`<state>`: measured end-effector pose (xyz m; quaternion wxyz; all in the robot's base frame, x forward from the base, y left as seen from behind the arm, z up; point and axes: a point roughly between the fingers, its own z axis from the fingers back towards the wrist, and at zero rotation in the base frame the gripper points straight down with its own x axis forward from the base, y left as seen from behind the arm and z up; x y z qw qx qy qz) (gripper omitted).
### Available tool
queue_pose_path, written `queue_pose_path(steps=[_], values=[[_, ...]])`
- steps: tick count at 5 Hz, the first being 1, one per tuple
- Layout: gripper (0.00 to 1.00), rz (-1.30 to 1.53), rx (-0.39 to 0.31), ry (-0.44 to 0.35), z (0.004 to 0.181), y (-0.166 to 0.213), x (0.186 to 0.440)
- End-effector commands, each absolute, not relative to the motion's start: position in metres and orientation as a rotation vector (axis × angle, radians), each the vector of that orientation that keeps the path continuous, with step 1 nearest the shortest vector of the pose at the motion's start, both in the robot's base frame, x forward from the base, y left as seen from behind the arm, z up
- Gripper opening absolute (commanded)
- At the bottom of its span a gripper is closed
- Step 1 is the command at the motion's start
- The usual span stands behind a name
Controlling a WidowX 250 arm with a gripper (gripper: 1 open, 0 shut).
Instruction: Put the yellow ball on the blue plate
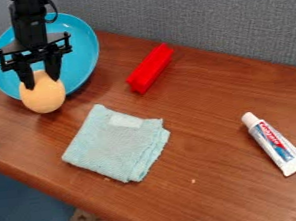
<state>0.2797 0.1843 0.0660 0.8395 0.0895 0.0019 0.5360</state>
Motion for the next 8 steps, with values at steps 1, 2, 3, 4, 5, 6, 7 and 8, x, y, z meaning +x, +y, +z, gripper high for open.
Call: queue_pose_path(steps=[1, 2, 3, 4, 5, 6, 7, 8], values=[[1.0, 1.14, 0.205, -0.018, 0.075, 0.194, 0.28], [1.0, 1.134, 0.202, -0.015, 0.077, 0.194, 0.282], [1.0, 1.131, 0.186, -0.007, 0.086, 0.193, 0.284], [1.0, 1.122, 0.154, 0.0, 0.102, 0.191, 0.287], [1.0, 1.109, 0.11, -0.01, 0.124, 0.188, 0.29], [1.0, 1.097, 0.072, -0.031, 0.144, 0.187, 0.291], [1.0, 1.083, 0.041, -0.058, 0.158, 0.185, 0.293], [1.0, 1.077, 0.036, -0.065, 0.163, 0.184, 0.294]])
